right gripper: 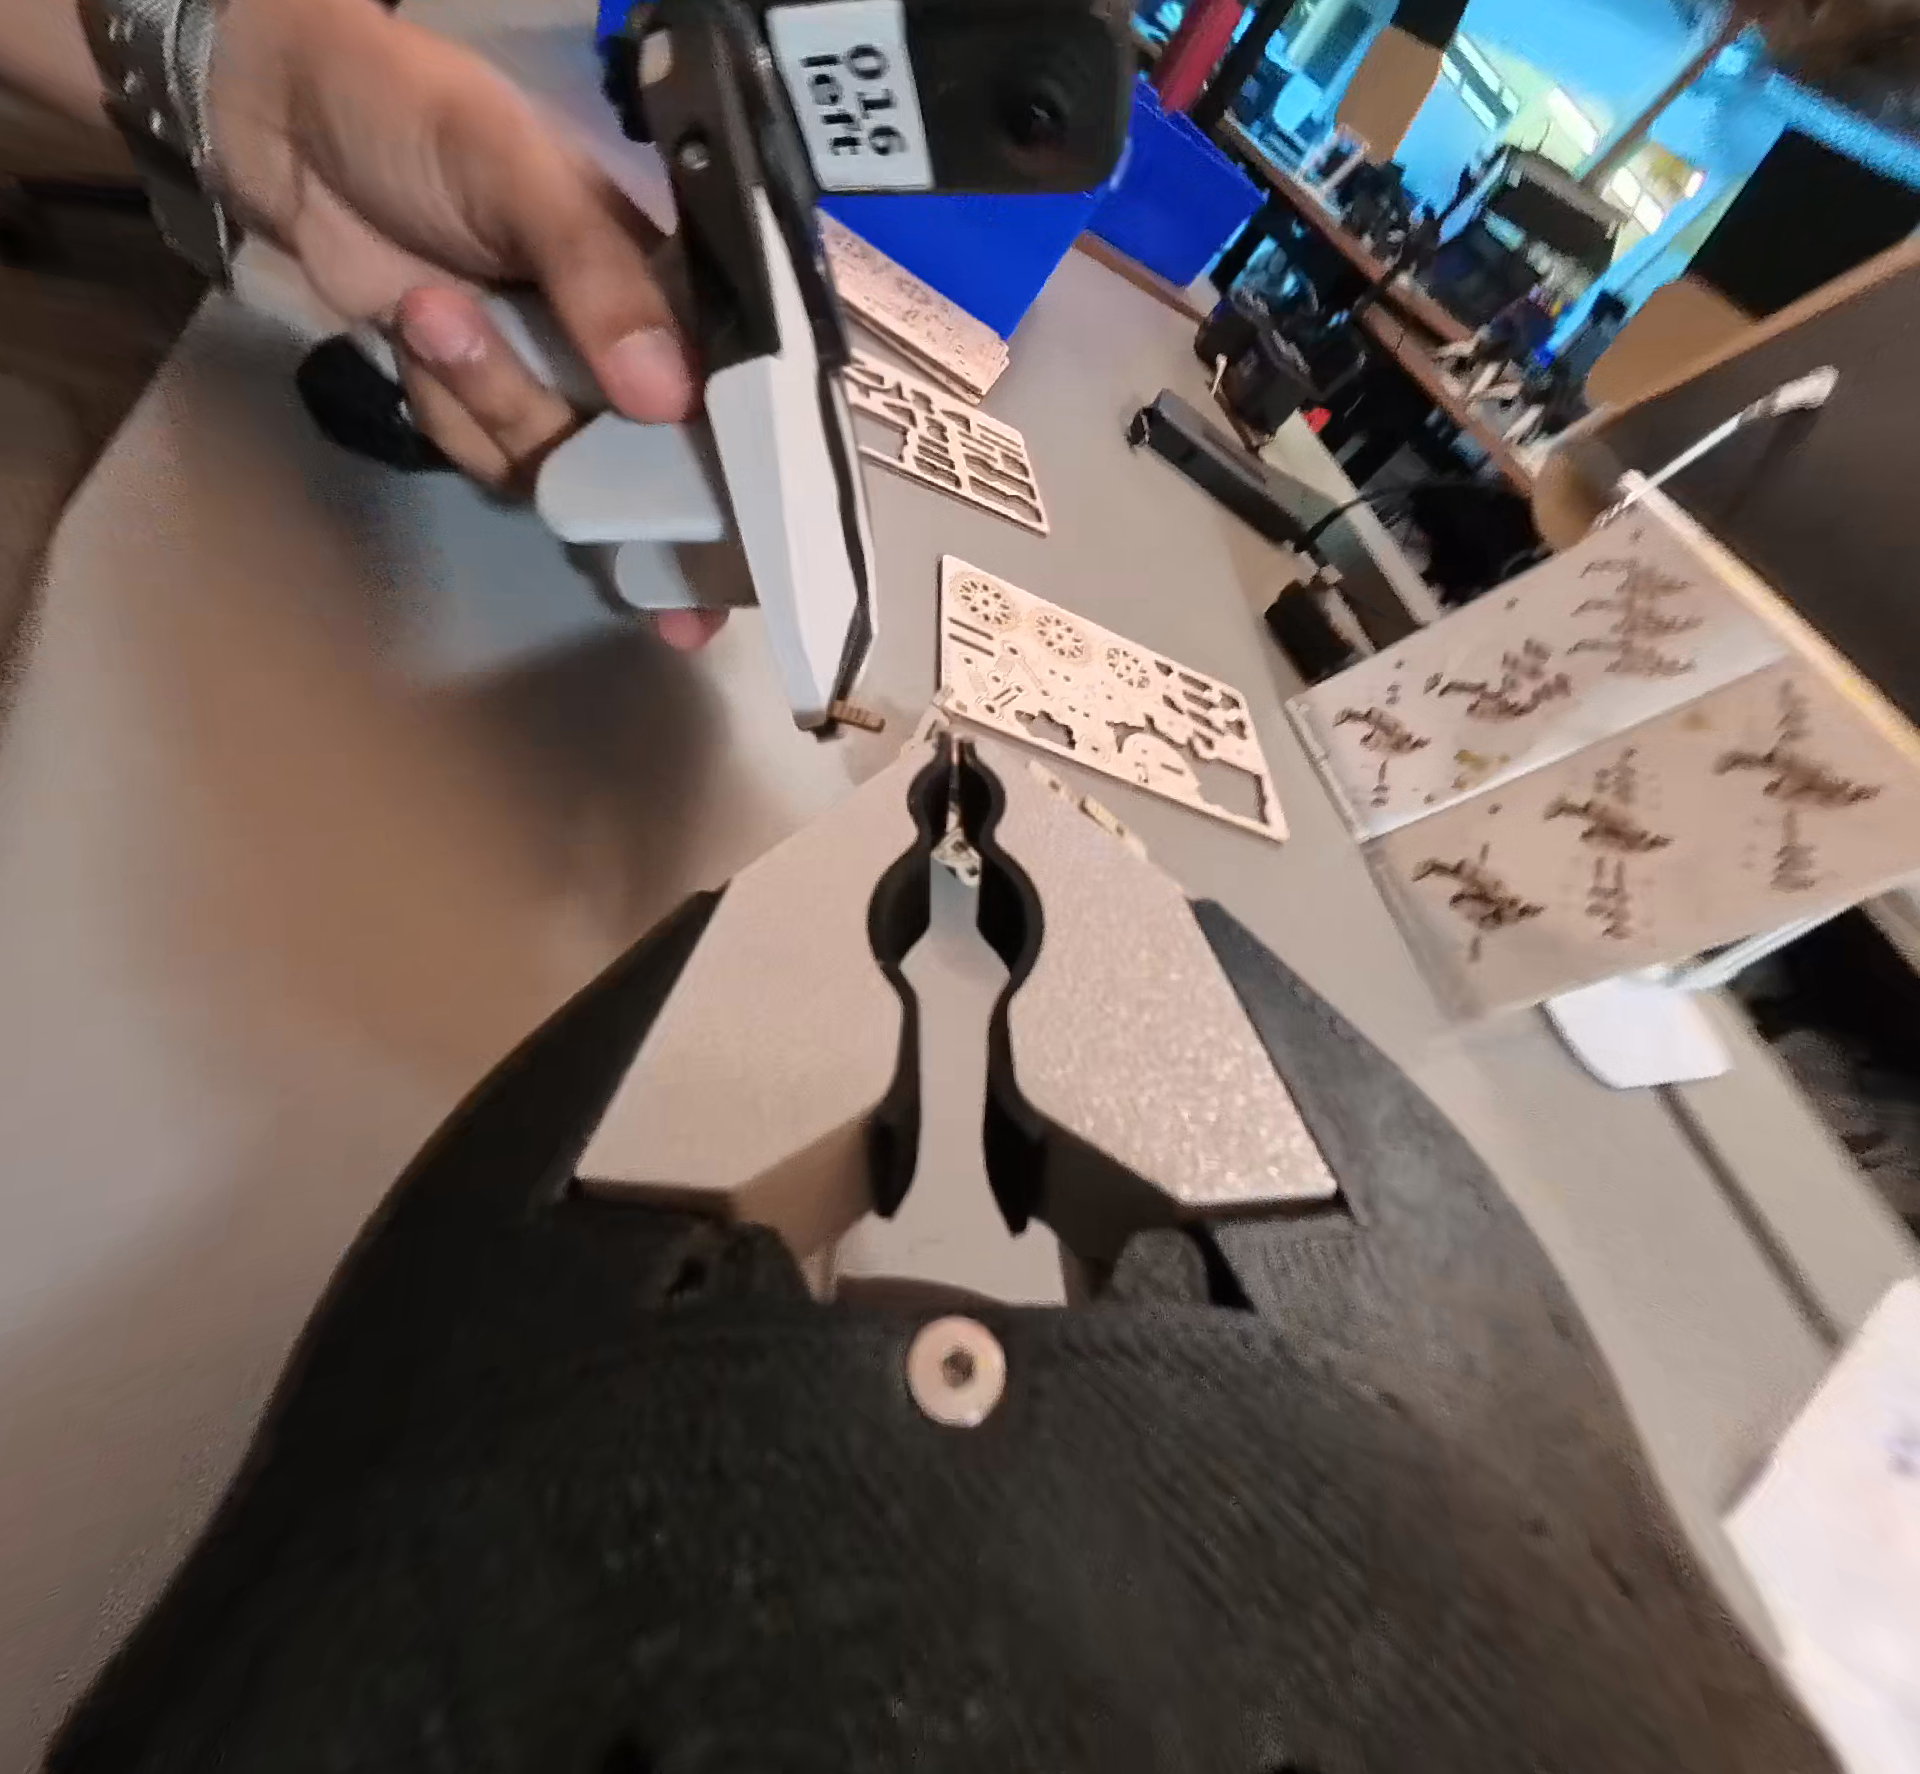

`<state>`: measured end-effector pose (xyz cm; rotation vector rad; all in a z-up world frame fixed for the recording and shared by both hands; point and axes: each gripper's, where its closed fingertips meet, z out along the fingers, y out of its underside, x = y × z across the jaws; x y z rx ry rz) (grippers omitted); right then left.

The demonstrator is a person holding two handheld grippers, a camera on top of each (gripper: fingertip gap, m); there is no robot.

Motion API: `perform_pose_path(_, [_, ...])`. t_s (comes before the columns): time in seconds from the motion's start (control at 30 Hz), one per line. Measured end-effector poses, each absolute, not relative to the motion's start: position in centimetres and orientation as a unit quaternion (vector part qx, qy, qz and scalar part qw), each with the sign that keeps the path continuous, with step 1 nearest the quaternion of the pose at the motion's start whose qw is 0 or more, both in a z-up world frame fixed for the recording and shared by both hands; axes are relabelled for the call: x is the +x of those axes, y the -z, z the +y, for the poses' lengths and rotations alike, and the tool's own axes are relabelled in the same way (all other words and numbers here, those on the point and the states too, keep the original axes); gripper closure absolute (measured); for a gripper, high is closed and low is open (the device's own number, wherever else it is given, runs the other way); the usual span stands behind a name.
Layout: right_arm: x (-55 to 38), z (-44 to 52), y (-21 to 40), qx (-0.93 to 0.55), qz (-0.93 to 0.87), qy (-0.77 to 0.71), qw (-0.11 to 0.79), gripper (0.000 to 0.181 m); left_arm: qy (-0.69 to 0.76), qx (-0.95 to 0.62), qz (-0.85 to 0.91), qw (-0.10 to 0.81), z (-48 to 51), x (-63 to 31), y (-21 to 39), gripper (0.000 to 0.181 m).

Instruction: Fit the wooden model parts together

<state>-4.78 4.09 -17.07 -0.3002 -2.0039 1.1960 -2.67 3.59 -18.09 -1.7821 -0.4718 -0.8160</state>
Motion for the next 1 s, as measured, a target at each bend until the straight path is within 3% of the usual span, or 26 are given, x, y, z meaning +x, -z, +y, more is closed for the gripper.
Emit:
perform_pose_path(0.3, [-5.3,3.8,16.9,-0.299,-0.730,-0.591,0.167,0.180,0.326,-0.718,-0.213,0.577,3.4,-4.1,16.7,0.181])
perform_pose_path(0.73, [-4.6,1.8,15.7,-0.276,-0.723,-0.609,0.174,0.181,0.326,-0.735,-0.190,0.563,4.1,-2.5,17.2,0.181])
perform_pose_path(1.0, [-5.7,4.2,13.9,-0.268,-0.695,-0.610,0.269,0.179,0.446,-0.595,-0.289,0.603,3.1,-5.4,14.8,0.181])
